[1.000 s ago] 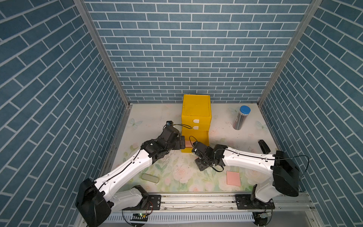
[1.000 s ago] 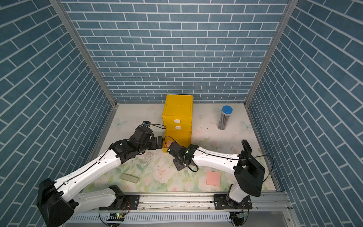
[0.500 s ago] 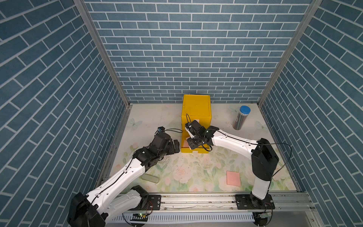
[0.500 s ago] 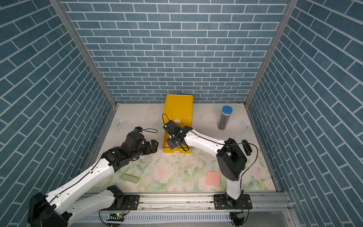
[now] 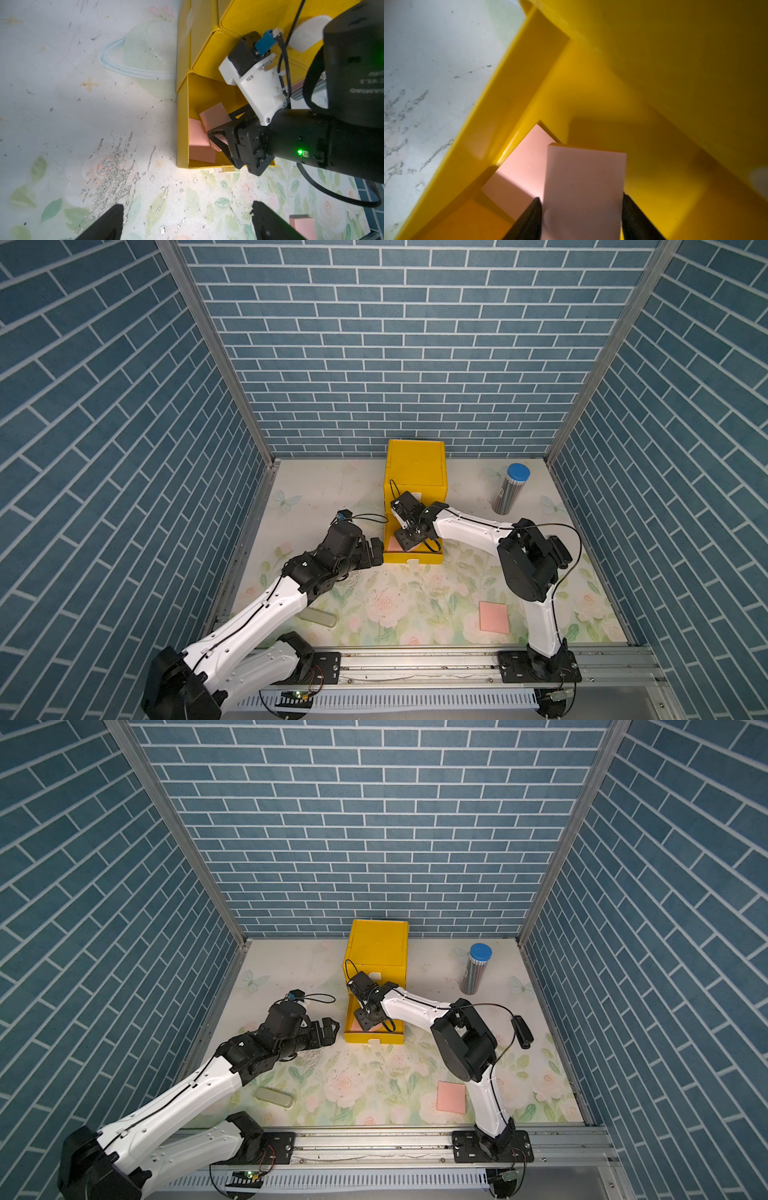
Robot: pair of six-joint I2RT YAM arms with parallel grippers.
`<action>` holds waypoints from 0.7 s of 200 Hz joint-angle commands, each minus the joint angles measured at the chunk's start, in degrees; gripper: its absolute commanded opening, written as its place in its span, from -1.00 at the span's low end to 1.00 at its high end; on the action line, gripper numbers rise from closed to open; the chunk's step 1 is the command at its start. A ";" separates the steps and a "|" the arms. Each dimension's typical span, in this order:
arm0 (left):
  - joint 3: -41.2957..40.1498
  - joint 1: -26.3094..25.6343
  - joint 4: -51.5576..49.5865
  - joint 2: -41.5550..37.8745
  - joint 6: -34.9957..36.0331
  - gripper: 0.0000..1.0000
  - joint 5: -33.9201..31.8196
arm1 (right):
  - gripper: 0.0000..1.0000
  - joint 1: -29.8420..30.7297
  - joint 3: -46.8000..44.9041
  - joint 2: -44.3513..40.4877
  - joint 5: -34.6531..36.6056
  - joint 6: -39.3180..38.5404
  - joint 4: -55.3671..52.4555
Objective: Please put the sticky notes in the drawer by color
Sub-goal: Place the sticky notes in the drawer.
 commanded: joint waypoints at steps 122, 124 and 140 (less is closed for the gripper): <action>4.78 -5.80 10.53 7.62 5.53 1.00 5.09 | 0.84 -0.16 -26.83 -39.25 -2.42 16.37 -6.34; 4.96 -5.81 10.58 7.85 5.73 1.00 5.26 | 0.85 -0.20 -27.47 -39.96 -2.28 17.18 -6.87; 6.77 -5.82 10.81 9.91 7.66 1.00 6.05 | 0.95 -0.21 -32.68 -44.69 -0.85 22.90 -10.99</action>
